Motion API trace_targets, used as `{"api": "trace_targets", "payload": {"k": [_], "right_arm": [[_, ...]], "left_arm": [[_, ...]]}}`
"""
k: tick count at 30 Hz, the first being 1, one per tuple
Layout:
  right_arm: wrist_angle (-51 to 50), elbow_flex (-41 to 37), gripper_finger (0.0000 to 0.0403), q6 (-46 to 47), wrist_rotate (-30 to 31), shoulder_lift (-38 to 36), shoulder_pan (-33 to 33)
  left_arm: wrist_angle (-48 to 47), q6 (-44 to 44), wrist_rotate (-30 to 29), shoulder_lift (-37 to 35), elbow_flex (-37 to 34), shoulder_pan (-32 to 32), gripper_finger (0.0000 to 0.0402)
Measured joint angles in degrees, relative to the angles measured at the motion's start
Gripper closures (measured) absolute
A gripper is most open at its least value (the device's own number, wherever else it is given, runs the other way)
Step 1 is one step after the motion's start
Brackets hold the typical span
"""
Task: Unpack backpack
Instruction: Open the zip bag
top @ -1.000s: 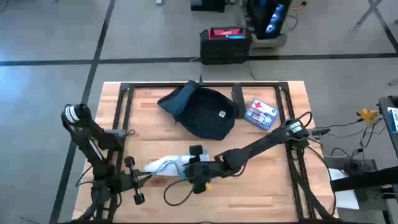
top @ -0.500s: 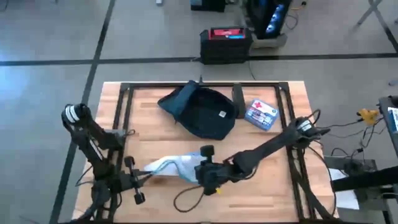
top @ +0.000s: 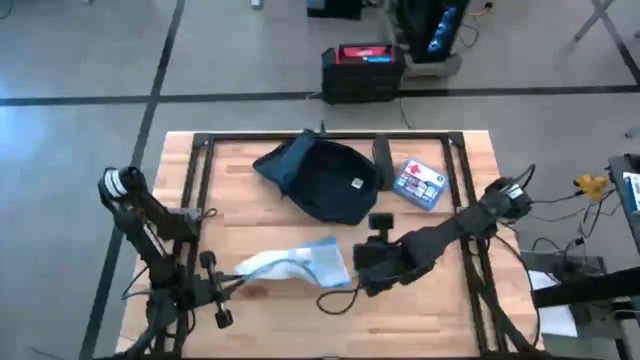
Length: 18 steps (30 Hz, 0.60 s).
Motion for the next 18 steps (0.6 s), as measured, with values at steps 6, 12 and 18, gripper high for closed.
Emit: {"api": "trace_targets", "payload": {"k": [6, 12, 18], "right_arm": [[8.94, -0.02, 0.0403, 0.68, 2.49, 0.35, 0.00], [33.36, -0.77, 0.0372, -10.96, -5.96, 3.62, 0.11], [43.83, -0.85, 0.0273, -15.01, -8.46, 8.40, -0.28]], "left_arm": [[-0.24, -0.01, 0.00, 0.00, 0.00, 0.02, 0.0402], [-0.26, -0.01, 0.00, 0.00, 0.00, 0.09, 0.0402], [-0.25, -0.03, 0.00, 0.00, 0.00, 0.09, 0.0402]]}}
